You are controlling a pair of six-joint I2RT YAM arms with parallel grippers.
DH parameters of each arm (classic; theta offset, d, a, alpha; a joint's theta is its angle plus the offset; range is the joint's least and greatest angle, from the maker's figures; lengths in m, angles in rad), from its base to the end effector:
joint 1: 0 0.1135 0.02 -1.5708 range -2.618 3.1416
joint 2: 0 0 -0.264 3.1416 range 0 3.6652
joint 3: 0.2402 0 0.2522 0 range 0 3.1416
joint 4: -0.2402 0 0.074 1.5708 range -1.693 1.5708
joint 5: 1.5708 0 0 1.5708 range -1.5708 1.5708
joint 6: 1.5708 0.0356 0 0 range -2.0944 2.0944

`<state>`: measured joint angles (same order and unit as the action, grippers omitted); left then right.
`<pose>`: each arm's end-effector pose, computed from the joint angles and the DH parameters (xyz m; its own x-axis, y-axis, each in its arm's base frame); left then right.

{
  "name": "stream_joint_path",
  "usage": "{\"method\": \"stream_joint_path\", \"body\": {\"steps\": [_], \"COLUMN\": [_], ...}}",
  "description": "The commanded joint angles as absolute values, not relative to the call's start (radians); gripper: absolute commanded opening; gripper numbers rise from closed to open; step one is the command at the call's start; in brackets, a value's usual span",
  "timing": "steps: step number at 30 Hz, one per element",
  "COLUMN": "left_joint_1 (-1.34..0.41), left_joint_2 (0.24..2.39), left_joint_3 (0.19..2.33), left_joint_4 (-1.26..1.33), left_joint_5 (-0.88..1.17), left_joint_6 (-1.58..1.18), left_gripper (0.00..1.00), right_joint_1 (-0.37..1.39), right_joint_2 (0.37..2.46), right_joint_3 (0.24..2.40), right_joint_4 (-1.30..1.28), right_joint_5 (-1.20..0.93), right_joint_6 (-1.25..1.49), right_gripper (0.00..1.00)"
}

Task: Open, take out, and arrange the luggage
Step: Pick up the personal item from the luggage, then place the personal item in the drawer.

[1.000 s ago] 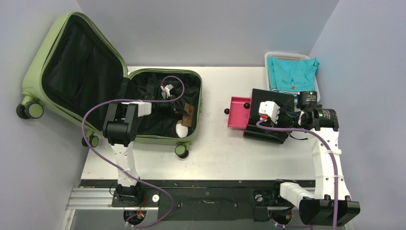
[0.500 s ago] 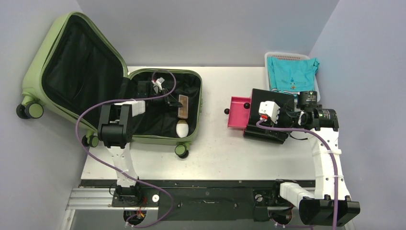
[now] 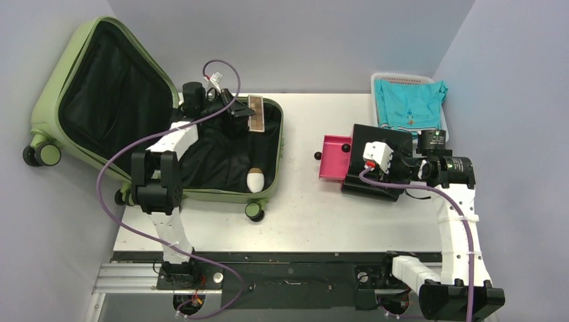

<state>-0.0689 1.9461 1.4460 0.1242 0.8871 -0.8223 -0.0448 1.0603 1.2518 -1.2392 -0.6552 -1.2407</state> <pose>0.4473 -0.0585 0.2589 -0.8082 -0.4081 -0.4245 0.2508 0.4136 -0.8752 0.1719 0.0140 0.3608 -0.0264 -0.7497 -0.6613 -0.9057 0.2979 -0.3015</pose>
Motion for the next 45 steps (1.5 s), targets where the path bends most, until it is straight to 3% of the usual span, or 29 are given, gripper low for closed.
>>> {"method": "stream_joint_path", "body": {"steps": [1,20,45], "left_joint_1": [-0.139,-0.498,-0.618], "left_joint_2": [1.930,2.231,2.336], "left_joint_3": [1.547,1.902,1.970], "left_joint_4": [0.156,0.101,-0.088], "left_joint_5": [0.907,0.849,0.718], "left_joint_6": [-0.878,-0.922,-0.860], "left_gripper": [0.00,0.00,0.00], "right_joint_1": [-0.041,-0.058,-0.087], "right_joint_2": [1.026,0.934,0.898], "right_joint_3": [1.229,1.066,1.015], "right_joint_4": [-1.148,-0.819,-0.783], "right_joint_5": [-0.686,-0.644,-0.642], "right_joint_6": [-1.189,-0.979,-0.989], "right_gripper": [0.74,0.75,0.75]}}
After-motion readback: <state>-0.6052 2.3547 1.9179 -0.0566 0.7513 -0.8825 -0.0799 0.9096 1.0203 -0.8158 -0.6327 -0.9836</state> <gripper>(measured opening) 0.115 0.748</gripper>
